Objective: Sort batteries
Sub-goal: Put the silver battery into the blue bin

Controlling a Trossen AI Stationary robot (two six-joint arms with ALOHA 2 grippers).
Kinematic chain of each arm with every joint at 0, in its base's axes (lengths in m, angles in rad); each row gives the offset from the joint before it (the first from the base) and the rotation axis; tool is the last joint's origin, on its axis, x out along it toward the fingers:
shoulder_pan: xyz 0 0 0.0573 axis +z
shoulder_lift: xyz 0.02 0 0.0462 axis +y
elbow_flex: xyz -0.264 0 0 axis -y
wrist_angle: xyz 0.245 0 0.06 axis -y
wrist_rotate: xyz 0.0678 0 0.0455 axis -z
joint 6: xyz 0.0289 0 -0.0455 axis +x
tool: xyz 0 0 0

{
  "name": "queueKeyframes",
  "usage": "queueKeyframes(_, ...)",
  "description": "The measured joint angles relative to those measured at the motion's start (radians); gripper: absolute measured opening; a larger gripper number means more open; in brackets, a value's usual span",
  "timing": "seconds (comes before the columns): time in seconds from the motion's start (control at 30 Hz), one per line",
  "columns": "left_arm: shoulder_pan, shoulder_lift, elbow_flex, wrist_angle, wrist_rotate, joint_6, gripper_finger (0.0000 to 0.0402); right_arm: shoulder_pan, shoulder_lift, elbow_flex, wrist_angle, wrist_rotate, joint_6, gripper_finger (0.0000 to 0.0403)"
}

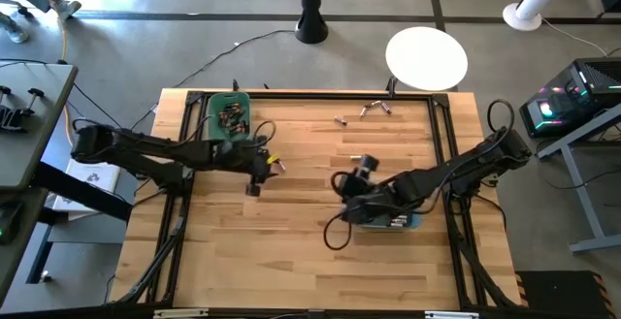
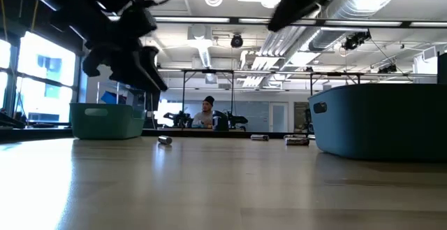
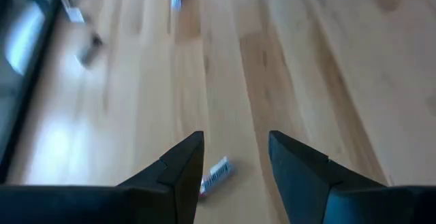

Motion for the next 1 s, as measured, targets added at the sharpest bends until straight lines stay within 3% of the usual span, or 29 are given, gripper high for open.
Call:
queueKeyframes(0.1,0.049,0.076,0.067,-0.109,0.032,-0.036,0.0156,-0.002,0.000,0.001,0.140,-0.100,-0.205,0.0149)
queueKeyframes(0.2,0.099,0.165,0.139,-0.214,0.060,-0.026,0.0156,-0.001,0.000,0.001,0.214,-0.162,-0.310,0.0149)
queueKeyframes(0.47,0.161,0.379,0.261,-0.271,0.044,0.175,0.0156,-0.002,0.000,0.000,0.193,-0.170,-0.269,0.0149)
queueKeyframes(0.73,0.190,0.544,0.397,-0.430,0.040,0.244,0.0152,0.006,0.000,0.000,0.151,-0.192,-0.193,0.0149)
queueKeyframes(0.87,0.195,0.580,0.413,-0.452,0.054,0.257,0.0117,0.013,0.005,0.000,0.145,-0.194,-0.156,0.0149)
queueKeyframes(1.0,0.200,0.578,0.411,-0.452,0.074,0.252,0.0048,0.013,0.049,0.000,0.146,-0.168,-0.136,0.0149)
